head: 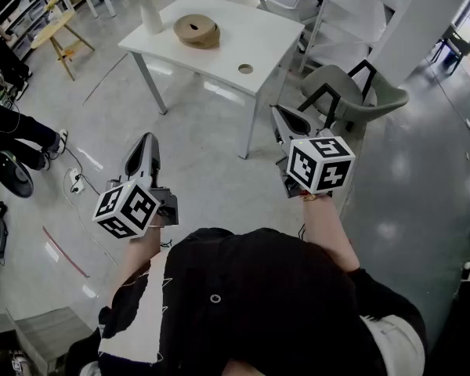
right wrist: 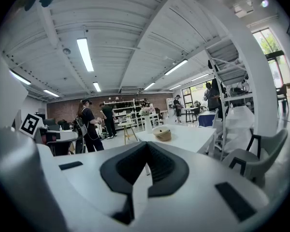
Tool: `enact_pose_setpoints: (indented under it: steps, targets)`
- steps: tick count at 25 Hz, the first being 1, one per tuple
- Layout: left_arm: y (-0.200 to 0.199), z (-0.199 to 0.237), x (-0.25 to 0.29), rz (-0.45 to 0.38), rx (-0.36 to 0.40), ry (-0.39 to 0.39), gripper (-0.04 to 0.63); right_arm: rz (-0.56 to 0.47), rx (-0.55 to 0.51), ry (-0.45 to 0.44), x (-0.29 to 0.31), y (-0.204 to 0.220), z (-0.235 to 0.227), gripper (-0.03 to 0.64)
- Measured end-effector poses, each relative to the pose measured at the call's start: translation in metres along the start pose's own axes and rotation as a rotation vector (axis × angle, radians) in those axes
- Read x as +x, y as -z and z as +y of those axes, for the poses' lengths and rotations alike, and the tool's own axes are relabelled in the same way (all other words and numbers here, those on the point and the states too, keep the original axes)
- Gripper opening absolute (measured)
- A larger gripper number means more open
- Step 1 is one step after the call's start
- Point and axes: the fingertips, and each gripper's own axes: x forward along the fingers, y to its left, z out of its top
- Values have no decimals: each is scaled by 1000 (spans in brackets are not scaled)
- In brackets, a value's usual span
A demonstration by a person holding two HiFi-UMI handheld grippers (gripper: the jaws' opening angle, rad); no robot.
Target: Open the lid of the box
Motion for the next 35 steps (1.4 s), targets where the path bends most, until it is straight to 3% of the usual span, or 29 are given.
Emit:
enact_pose_setpoints:
  steps: [13,19,25,35]
  targets:
    - [-8,5,-2,-14,-16,14,9,0,-17,10,5,-5,5,5]
    - [-5,13,-6,14,-12,-4,9,11,40,11,12,1,5,5]
    - [8,35,-2,61,-18,-51,9,-18,111,89,25,9,-8,5]
    - [10,93,42,61,-57,-125,9,68,144,9,103,29,-9,6]
